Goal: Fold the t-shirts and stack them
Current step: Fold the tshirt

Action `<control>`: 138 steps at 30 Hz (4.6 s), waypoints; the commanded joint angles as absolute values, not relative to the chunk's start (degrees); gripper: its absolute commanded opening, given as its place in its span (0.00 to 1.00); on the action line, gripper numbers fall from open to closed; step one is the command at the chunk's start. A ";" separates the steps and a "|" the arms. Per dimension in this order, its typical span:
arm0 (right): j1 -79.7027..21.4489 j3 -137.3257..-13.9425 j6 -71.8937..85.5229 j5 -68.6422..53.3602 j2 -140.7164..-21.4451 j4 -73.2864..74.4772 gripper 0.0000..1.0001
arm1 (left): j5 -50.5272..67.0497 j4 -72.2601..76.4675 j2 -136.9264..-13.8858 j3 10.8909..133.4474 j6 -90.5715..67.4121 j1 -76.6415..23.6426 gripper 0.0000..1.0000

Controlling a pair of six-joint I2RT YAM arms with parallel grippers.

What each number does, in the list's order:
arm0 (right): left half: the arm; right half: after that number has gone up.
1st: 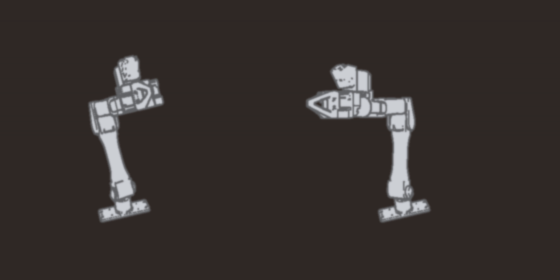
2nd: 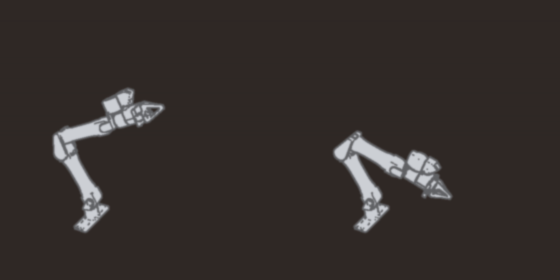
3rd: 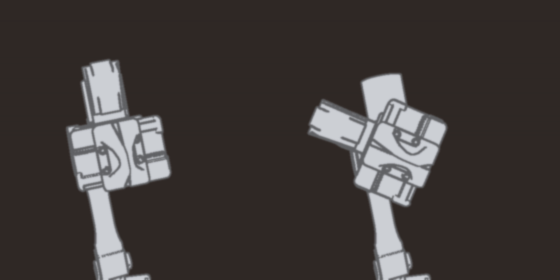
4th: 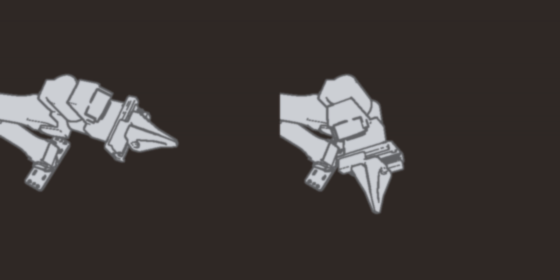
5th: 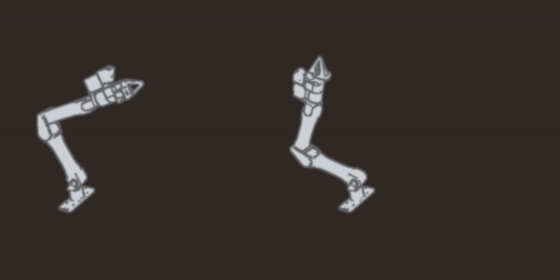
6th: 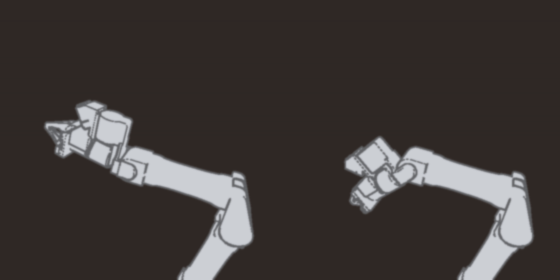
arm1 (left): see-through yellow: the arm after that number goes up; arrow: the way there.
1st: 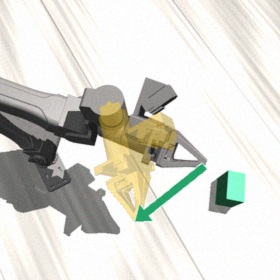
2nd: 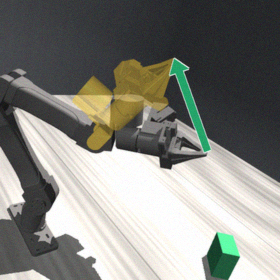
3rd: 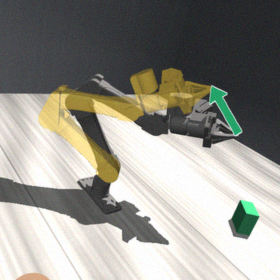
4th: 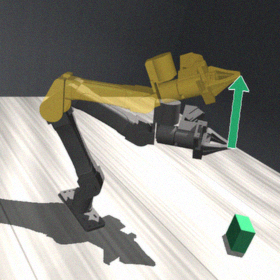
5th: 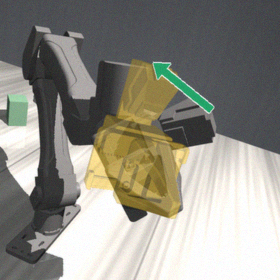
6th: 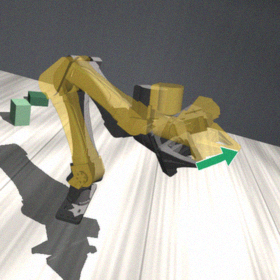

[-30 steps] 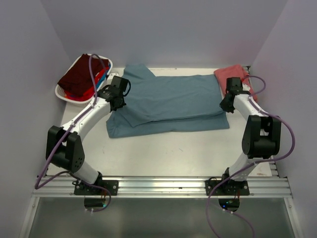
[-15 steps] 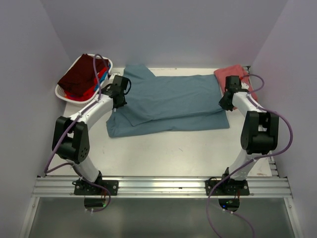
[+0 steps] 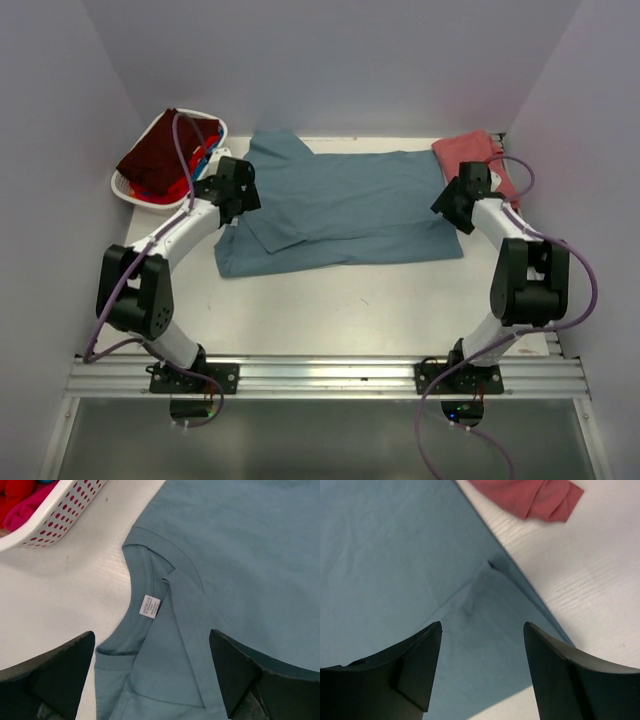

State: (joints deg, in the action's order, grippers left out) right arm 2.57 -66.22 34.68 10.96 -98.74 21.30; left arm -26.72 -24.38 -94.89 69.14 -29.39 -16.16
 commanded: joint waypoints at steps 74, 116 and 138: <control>-51.31 -90.08 12.75 -1.93 -109.68 38.06 0.43 | -15.11 -17.33 -52.48 47.20 -33.93 -18.46 0.81; -61.79 -114.26 9.14 -0.18 -136.23 43.32 0.30 | -21.62 -13.36 -30.59 50.45 -27.25 -18.11 1.00; -62.05 -106.09 5.63 5.27 -124.81 40.61 0.37 | -21.27 -14.67 -31.46 50.27 -27.86 -18.11 1.00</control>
